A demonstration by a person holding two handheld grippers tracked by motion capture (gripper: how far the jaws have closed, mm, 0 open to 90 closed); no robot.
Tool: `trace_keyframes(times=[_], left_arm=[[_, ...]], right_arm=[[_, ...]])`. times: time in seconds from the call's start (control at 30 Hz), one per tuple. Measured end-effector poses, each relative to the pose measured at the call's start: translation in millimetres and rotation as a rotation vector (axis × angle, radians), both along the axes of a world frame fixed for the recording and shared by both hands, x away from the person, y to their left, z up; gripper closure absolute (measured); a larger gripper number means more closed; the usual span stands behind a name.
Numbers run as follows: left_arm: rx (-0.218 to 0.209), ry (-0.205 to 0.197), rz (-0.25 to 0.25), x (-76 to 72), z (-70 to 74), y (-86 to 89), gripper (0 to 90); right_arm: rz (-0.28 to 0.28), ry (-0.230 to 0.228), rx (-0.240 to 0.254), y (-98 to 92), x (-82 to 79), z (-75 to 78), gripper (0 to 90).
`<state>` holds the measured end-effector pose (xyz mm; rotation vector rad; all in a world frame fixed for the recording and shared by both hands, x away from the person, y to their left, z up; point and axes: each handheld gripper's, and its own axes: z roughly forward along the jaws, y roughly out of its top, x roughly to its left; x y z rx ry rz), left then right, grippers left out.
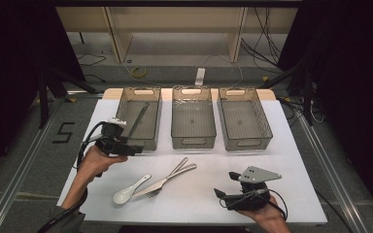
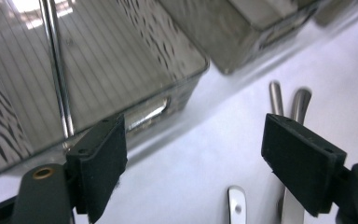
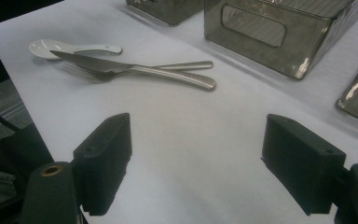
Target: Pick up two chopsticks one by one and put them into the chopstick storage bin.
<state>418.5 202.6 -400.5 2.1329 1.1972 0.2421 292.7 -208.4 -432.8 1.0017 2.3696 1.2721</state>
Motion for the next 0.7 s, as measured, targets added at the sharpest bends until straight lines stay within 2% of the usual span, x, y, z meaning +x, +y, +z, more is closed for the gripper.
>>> trace_keyframes(times=[0.2, 0.47, 0.7], left_arm=[[0.052, 0.04, -0.019, -9.5, -8.0, -0.9, 20.5], [0.112, 0.064, -0.041, -18.4, -15.0, -6.2, 19.1], [0.158, 0.103, -0.071, -24.3, -23.9, -13.4, 19.1]], right_arm=[[0.005, 0.001, -0.003, -0.3, 0.5, -1.0, 24.9], [0.008, 0.003, -0.004, -0.6, 0.3, -2.1, 24.9], [0.003, 0.001, -0.001, -1.7, 0.0, -1.4, 24.9]])
